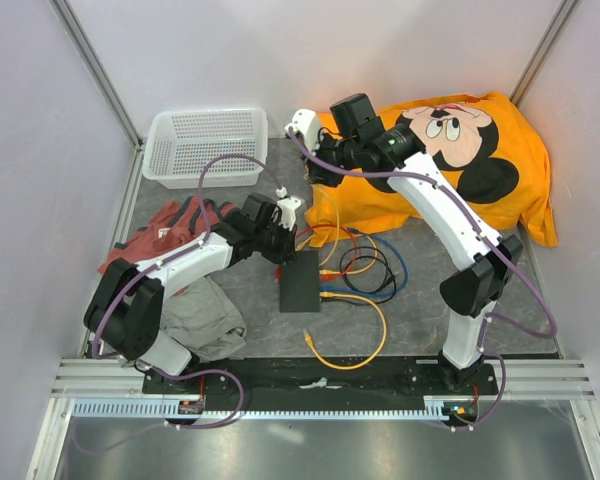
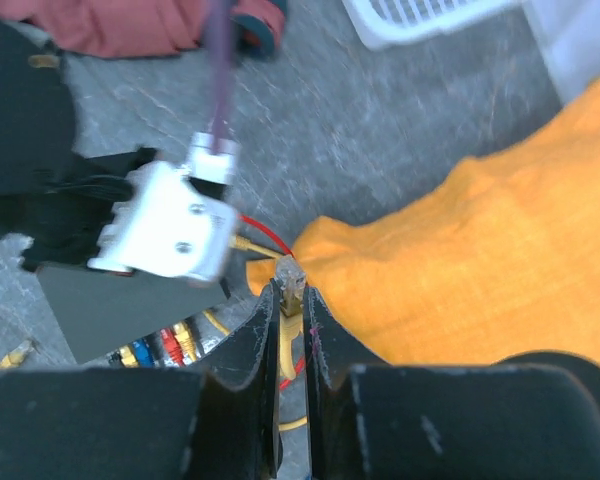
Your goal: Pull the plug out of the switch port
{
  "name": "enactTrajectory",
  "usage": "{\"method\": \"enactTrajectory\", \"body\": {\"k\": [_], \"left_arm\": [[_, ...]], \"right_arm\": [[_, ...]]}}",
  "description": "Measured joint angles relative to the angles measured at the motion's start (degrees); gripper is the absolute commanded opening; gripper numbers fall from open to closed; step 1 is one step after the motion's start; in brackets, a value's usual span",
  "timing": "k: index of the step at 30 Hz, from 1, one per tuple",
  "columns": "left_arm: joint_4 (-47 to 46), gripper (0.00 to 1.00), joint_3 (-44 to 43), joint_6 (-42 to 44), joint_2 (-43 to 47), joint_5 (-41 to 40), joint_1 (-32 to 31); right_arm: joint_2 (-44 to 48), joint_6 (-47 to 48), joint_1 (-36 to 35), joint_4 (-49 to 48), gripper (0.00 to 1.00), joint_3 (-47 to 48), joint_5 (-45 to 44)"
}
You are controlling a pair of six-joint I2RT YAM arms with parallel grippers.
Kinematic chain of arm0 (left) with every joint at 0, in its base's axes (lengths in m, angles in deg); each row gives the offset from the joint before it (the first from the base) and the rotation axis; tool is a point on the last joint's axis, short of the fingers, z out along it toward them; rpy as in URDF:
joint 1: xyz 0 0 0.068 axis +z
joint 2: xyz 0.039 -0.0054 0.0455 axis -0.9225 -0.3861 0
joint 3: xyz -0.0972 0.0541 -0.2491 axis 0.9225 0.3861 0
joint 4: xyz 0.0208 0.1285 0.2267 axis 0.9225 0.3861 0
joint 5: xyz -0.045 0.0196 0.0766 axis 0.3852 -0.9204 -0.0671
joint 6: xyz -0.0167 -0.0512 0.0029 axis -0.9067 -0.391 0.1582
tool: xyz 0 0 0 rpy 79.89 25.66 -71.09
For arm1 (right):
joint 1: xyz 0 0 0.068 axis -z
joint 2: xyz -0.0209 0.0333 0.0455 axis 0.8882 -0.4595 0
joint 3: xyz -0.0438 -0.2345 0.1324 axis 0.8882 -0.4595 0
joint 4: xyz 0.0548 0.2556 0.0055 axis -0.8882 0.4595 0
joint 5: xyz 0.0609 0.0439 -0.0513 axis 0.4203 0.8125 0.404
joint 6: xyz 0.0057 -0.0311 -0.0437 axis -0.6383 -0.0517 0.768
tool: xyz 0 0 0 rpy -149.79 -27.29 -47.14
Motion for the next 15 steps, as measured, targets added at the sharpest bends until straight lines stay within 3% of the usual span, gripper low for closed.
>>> {"method": "enactTrajectory", "body": {"k": [8, 15], "left_arm": [[0.3, 0.13, -0.5, 1.0, 2.3, -1.0, 0.0], [0.3, 0.13, 0.3, 1.0, 3.7, -1.0, 0.0]], "right_arm": [[3.7, 7.9, -10.5, 0.0, 0.0, 0.1, -9.9], [3.8, 12.1, -11.1, -0.7, 0.0, 1.4, -18.9]]}}
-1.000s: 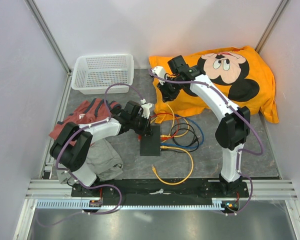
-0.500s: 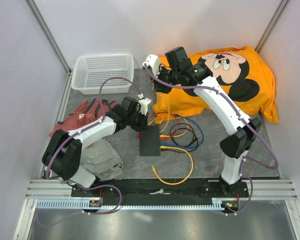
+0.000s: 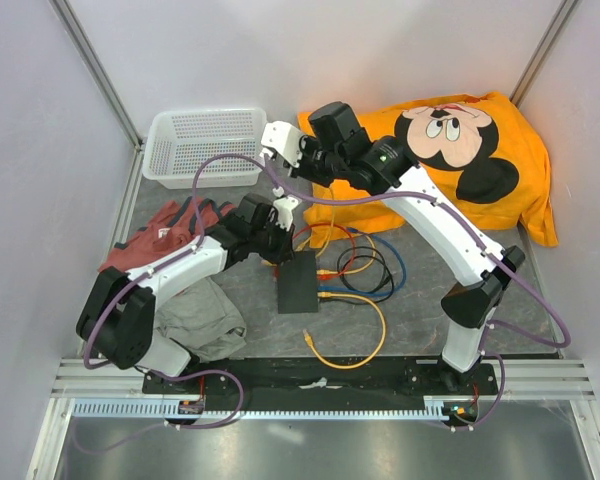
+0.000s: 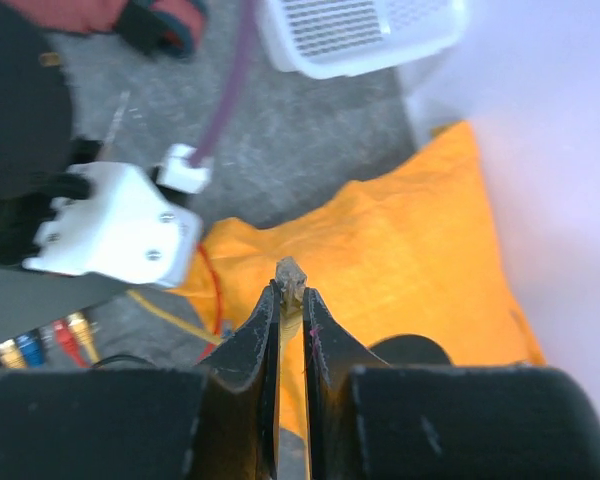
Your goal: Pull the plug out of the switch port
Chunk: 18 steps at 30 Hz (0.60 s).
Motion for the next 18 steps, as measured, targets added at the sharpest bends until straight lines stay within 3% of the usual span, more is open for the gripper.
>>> {"method": "enactTrajectory", "body": {"k": [10, 18], "left_arm": [[0.0, 0.13, 3.6, -0.1, 3.1, 0.0, 0.1], [0.0, 0.13, 5.4, -0.2, 4.1, 0.0, 1.0]], "right_arm": [[0.3, 0.1, 0.0, -11.3, 0.0, 10.6, -10.7], [4.1, 2.3, 0.0, -20.9, 0.0, 9.3, -19.4]]}}
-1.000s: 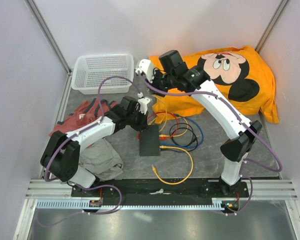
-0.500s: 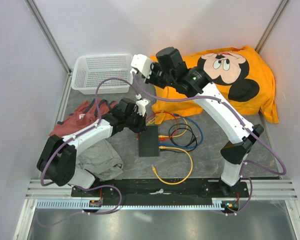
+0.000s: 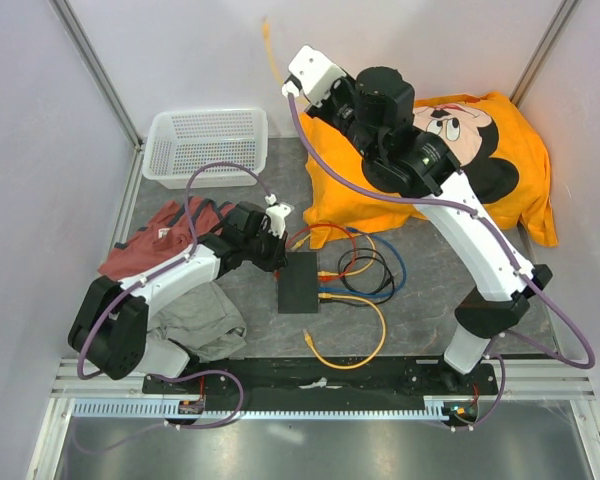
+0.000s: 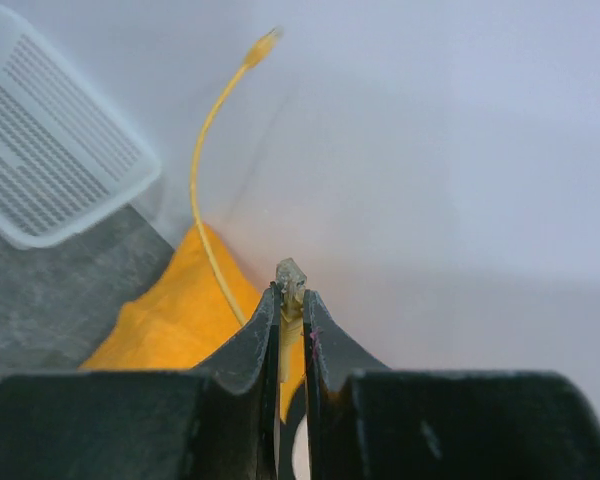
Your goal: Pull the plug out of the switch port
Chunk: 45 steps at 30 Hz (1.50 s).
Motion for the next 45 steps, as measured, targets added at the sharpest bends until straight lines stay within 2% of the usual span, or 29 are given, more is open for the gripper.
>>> {"method": "enactTrajectory", "body": {"k": [3, 5, 8, 11, 13, 15, 22, 26, 31, 36, 40, 45], "left_arm": [[-0.2, 0.13, 0.1, 0.0, 0.5, 0.0, 0.3], [-1.1, 0.13, 0.5, -0.5, 0.9, 0.0, 0.5], [-1.8, 0.13, 1.0, -1.6, 1.0, 0.1, 0.9], [-2.3, 0.13, 1.1, -2.6, 1.0, 0.1, 1.4], [-2.7, 0.13, 1.1, -3.1, 1.0, 0.1, 1.7], [-3.0, 0.13, 1.1, -3.6, 0.9, 0.1, 1.9], [-3.9, 0.14, 1.1, -5.2, -1.5, 0.1, 1.9], [-4.2, 0.13, 1.1, -5.7, -2.6, 0.1, 1.9], [-5.0, 0.13, 1.1, -6.4, -4.2, 0.7, 1.9], [-5.2, 0.13, 0.2, -6.4, -4.5, 1.7, 1.9], [-5.6, 0.14, -0.4, -6.4, -4.8, 1.8, 1.9], [-5.7, 0.14, -0.4, -6.4, -5.1, 2.0, 1.9]], "right_arm": [[3.6, 0.4, 0.8, -1.9, 0.0, -6.3, -4.1], [6.4, -2.5, 4.5, -2.1, 0.0, -11.1, -5.2], [9.6, -7.9, 16.0, -0.8, 0.0, -15.3, -5.2], [13.6, -13.7, 31.8, 3.4, 0.0, -19.5, 0.0], [17.1, -15.8, 39.9, 7.1, 0.0, -22.2, 4.3], [22.1, -16.8, 43.7, 9.3, 0.0, -26.2, 5.7], [42.8, -17.0, 51.6, 15.8, 0.0, -41.4, 6.8], [47.9, -17.7, 54.1, 22.2, 0.0, -47.9, 11.3], [43.8, -16.7, 54.2, 32.8, 0.0, -55.1, 25.6], [34.6, -14.1, 54.3, 38.4, 0.0, -52.4, 38.4], [32.4, -11.9, 54.3, 36.7, 0.0, -50.5, 38.6], [29.8, -9.0, 55.8, 32.6, 0.0, -59.5, 31.0]]}}
